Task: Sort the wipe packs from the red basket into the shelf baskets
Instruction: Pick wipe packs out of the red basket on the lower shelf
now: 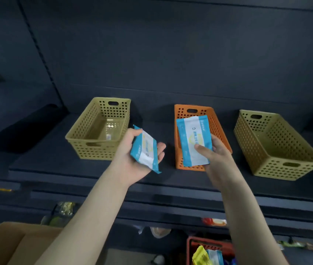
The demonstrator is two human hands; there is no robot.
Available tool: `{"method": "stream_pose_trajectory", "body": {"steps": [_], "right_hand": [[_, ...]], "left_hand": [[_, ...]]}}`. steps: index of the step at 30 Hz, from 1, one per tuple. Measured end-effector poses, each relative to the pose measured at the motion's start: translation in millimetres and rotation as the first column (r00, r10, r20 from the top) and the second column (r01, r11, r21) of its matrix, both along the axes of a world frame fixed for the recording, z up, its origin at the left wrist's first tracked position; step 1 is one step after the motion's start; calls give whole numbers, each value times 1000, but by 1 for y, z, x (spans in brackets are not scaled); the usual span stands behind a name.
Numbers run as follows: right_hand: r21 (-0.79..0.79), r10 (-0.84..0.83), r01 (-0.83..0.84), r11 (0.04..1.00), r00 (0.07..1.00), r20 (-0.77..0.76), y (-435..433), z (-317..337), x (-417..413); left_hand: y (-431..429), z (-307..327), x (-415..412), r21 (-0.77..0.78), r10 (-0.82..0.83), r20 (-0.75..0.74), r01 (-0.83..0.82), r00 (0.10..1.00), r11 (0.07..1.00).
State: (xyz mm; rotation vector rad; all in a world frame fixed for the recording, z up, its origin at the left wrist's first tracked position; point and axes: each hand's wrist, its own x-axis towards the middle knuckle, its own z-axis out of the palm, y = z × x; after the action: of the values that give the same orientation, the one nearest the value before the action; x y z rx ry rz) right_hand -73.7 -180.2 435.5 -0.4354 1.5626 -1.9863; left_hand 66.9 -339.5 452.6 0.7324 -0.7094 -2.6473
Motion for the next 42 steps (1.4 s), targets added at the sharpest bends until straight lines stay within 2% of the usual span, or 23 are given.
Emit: {"method": "stream_pose_trajectory", "body": {"steps": [3,5,7,12,15,20,25,32,37,42], "right_hand": [[64,-109,114,991,991,-84,-18,0,-43],[107,-260,267,958,963,-78,-28,-1,-69],[183,-322,335,925,942,-95,-40,-1,-94],[323,-343,342,882,938,-55,-75,-4,-149],[454,-341,319,832,939,-35,-96,-17,-183],[649,-311,338,682,936,-161,-134,-47,-225],[747,-271,312,587,945,-181,-157,-65,-242],[811,-303,292,507,941,-149,-171,-88,-239],[834,-325,262,487,940,-105,-173,-89,-234],[836,-197,196,512,974,-107,-175,-73,-231]], "left_hand": [[-23,-8,-42,-49,-15,8,15,1000,999],[-35,-12,-68,-117,-48,81,57,996,991],[-47,-14,-89,-204,-44,187,83,981,975],[-72,-24,-124,-336,37,330,80,943,939],[-86,-30,-140,-379,85,358,61,930,923],[-112,-44,-155,-421,175,372,-2,912,907],[-133,-57,-166,-397,164,387,4,908,918],[-148,-66,-175,-240,32,348,55,937,969],[-157,-69,-172,-179,-18,290,73,957,981],[-159,-58,-173,-238,-49,216,101,975,966]]}}
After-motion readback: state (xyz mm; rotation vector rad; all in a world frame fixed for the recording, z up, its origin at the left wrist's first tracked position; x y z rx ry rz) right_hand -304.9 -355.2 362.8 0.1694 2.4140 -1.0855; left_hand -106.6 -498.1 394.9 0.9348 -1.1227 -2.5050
